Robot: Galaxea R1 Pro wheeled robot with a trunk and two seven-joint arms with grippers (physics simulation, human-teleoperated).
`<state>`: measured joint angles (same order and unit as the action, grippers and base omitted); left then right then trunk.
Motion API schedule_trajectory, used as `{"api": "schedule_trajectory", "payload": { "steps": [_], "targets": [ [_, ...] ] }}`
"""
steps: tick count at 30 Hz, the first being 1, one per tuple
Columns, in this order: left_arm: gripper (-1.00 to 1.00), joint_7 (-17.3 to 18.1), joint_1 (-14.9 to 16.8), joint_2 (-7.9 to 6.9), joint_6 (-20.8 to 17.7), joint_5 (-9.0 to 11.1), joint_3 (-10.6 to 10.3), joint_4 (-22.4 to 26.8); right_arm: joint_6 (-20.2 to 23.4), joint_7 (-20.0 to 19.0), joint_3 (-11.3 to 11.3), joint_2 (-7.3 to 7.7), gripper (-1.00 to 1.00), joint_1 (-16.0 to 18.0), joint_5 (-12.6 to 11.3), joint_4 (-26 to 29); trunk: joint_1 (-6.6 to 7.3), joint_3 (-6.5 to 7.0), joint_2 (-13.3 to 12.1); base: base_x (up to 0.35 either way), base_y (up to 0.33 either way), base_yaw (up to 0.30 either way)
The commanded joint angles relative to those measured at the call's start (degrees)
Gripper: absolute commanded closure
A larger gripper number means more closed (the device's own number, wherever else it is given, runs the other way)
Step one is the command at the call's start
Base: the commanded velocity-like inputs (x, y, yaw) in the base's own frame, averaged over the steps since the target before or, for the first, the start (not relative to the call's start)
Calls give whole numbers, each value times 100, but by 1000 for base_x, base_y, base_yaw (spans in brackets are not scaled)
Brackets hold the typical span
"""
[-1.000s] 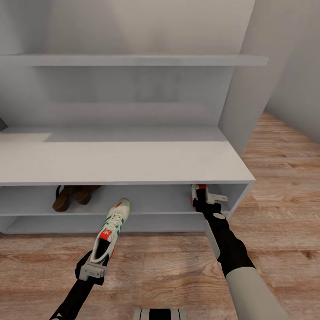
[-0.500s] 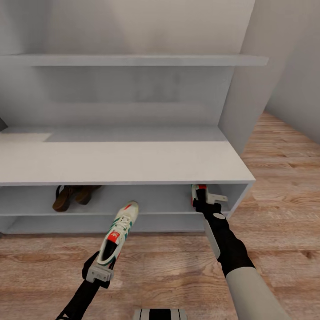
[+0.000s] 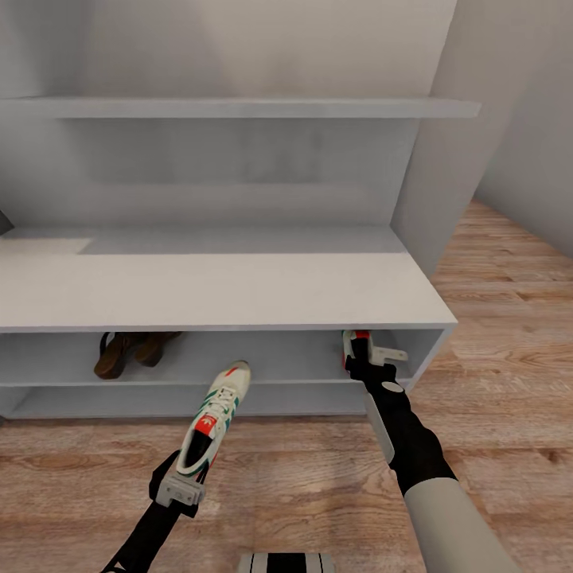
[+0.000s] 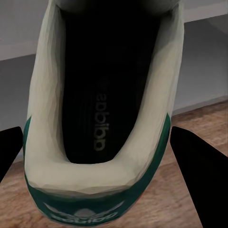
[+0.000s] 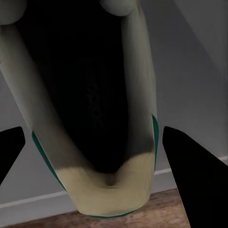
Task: Pick up the two gym shoes and the two sandals from the corridor floor and place them onto the hallstand (shoe rack) in the corridor, making sure they are on the rack and not on the floor. Arrange them so the two gym shoes are next to each other and the two sandals are next to each other.
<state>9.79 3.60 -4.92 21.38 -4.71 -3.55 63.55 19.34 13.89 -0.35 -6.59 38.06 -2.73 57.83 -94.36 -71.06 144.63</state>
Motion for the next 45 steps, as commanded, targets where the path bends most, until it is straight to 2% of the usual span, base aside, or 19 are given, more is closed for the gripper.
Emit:
{"api": "schedule_trajectory", "payload": {
  "steps": [1, 45],
  "targets": [
    [100, -2, 0, 0, 0, -1, 0, 0, 0, 0, 0, 0, 100, 0, 1, 0, 0, 0, 0, 0, 0, 0],
    [100, 2, 0, -9, 5, 22, 3, 8, 0, -9, 0, 0, 100, 0, 1, 0, 0, 0, 0, 0, 0, 0]
  ]
}}
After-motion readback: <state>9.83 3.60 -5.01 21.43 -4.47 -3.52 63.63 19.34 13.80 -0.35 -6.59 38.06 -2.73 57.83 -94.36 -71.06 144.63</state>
